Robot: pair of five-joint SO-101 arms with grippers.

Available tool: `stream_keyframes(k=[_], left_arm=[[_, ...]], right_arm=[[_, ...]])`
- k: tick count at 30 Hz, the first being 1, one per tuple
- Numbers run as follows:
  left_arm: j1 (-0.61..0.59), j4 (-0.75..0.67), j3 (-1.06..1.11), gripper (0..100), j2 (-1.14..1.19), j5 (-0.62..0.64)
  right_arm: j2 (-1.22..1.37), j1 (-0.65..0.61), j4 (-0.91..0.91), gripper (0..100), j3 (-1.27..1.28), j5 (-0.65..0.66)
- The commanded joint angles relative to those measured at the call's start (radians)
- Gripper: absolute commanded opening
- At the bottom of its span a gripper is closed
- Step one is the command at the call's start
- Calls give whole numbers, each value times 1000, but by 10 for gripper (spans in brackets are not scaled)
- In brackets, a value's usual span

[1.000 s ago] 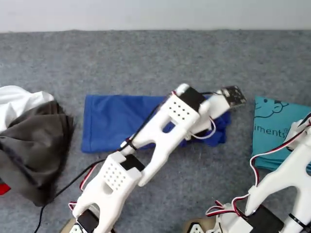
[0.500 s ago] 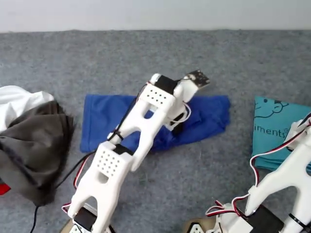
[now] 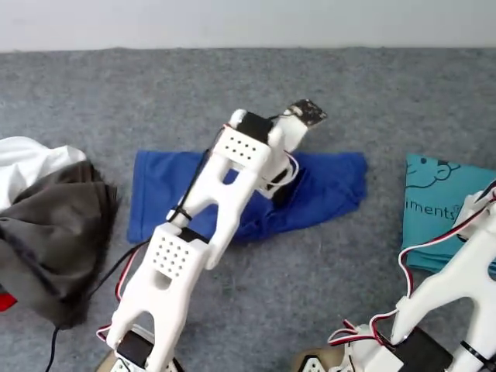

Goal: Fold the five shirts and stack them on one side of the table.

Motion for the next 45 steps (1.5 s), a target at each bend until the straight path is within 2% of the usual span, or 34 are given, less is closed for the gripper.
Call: stream_keyframes(k=[1,8,18,22,26,33,39,45], left_arm=[[-43,23,-35,224,-57,9],[-107,14,-33,224,-14,9],[0,25,-8,224,-244,40],[69,25,117,224,-324,40],[74,17,285,224,-331,34],[-49,-123,447,224,-245,34],[-49,-129,444,224,-166,38],[-34,0,248,224,-166,55]], right_arm=[[-38,10,44,9,0,3],[-38,7,42,9,0,3],[-36,5,42,9,0,3],[-36,7,42,9,0,5],[-36,10,42,9,0,8],[-36,10,42,9,0,8],[-36,10,42,9,0,8],[-36,10,42,9,0,8]])
